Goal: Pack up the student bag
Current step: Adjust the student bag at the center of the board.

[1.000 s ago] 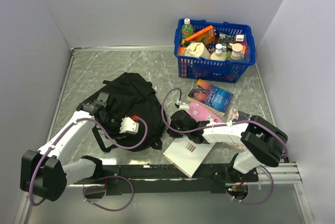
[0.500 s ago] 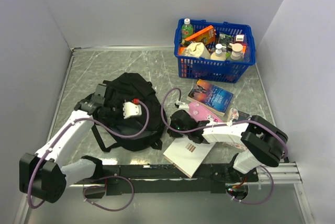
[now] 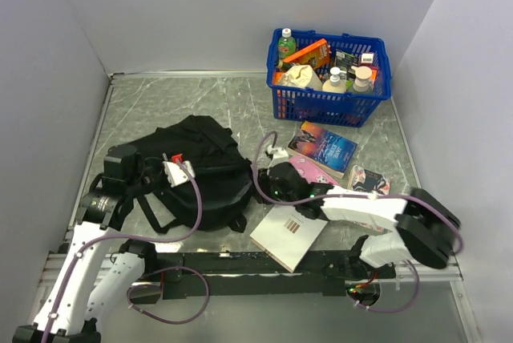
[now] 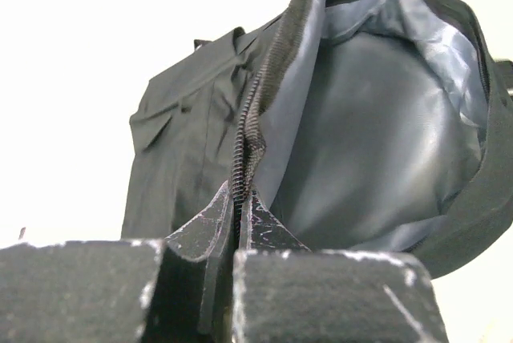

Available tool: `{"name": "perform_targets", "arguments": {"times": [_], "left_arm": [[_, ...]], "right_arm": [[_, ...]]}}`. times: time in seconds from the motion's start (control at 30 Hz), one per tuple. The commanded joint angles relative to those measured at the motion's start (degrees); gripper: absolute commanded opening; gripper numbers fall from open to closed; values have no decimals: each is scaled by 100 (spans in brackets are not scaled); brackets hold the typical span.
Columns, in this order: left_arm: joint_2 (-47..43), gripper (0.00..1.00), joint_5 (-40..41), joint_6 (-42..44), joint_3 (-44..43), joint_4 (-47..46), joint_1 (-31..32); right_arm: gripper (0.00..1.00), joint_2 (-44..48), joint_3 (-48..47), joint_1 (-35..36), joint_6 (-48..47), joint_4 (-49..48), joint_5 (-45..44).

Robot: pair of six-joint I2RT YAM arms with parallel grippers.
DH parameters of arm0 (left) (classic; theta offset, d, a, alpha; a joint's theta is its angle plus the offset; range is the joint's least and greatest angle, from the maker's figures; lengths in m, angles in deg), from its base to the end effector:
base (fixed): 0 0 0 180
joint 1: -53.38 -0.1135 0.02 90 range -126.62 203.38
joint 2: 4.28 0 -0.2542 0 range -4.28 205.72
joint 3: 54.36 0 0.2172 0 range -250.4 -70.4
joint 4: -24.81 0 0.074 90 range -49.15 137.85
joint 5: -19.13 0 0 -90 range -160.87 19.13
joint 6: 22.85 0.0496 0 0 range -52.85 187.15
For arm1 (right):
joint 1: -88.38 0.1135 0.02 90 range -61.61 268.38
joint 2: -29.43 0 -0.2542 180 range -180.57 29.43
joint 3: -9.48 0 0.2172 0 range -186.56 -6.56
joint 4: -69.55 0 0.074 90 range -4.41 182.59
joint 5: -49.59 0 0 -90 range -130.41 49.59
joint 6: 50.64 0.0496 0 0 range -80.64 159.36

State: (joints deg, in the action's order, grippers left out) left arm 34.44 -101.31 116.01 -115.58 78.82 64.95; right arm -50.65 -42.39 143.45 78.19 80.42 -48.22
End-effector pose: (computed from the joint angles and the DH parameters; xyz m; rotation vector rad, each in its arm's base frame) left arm 0.1144 -0.0491 0.2946 1.2816 1.5896 -0.1590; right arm 0.1562 0.2119 0.1836 -0.2560 2.3344 0.7073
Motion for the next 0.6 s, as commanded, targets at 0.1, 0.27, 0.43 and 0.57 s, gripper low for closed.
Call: {"name": "perform_targets", "arguments": {"times": [0.1, 0.27, 0.43, 0.57], "left_arm": [[154, 1, -446, 378, 185, 413, -6], [-5, 1, -349, 396, 397, 201, -6], [13, 1, -384, 475, 370, 377, -15], [-119, 1, -384, 432, 423, 342, -15]], "right_arm": [[84, 1327, -442, -31, -2376, -942, 929], [96, 1548, -274, 83, -3896, -1067, 1650], [95, 1188, -942, 338, -4893, 23, 1704], [93, 793, -1197, 469, -5262, 147, 1625]]}}
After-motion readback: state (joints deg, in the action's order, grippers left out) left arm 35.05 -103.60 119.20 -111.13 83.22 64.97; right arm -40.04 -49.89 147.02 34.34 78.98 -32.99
